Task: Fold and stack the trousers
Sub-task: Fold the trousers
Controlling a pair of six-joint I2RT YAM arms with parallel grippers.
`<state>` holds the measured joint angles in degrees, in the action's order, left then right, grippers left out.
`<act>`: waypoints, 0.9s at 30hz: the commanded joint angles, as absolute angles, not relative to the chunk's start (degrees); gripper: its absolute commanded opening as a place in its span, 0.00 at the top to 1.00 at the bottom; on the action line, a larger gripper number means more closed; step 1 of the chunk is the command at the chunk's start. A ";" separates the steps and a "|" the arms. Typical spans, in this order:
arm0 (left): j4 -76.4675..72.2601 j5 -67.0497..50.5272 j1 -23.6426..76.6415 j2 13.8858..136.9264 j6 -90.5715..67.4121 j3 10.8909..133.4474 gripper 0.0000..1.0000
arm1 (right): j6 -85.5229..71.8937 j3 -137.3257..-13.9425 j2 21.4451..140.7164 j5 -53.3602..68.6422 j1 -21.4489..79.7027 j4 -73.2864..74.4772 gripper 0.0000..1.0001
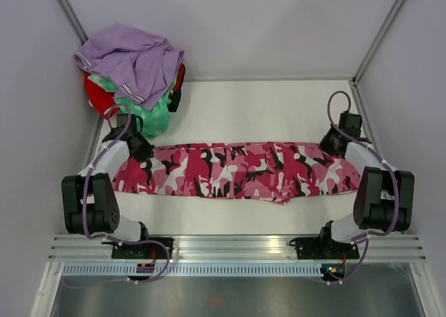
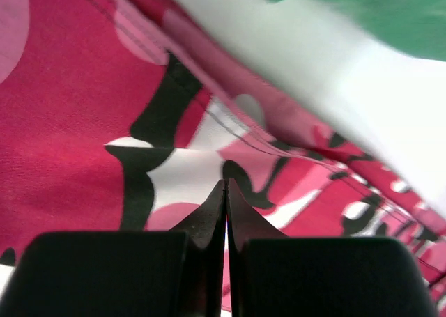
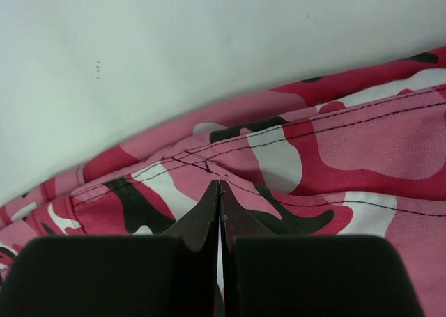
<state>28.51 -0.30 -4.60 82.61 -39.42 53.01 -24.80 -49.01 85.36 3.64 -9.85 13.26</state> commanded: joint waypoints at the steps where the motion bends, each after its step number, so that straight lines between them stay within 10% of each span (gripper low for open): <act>1: 26.19 2.45 -4.83 87.00 -41.22 52.20 0.98 | -25.14 -48.17 86.31 2.64 -9.67 12.57 1.00; 19: 29.17 2.90 -6.33 92.67 -32.19 60.12 0.93 | -23.03 -51.59 91.77 2.53 -9.76 10.55 0.90; 23: 32.60 4.74 -7.03 82.90 -26.20 61.96 0.42 | -22.68 -54.40 83.70 9.84 -9.32 12.91 0.56; 25: 34.79 4.66 -9.56 78.51 -23.48 63.88 0.01 | -22.68 -55.54 81.57 11.68 -8.79 13.62 0.33; 27: 35.77 2.21 -15.25 76.82 -21.55 65.03 0.00 | -23.02 -56.16 79.55 13.88 -7.39 13.54 0.18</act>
<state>33.74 2.39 -8.60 80.60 -27.88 61.67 -23.31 -52.69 84.07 8.40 -9.02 14.22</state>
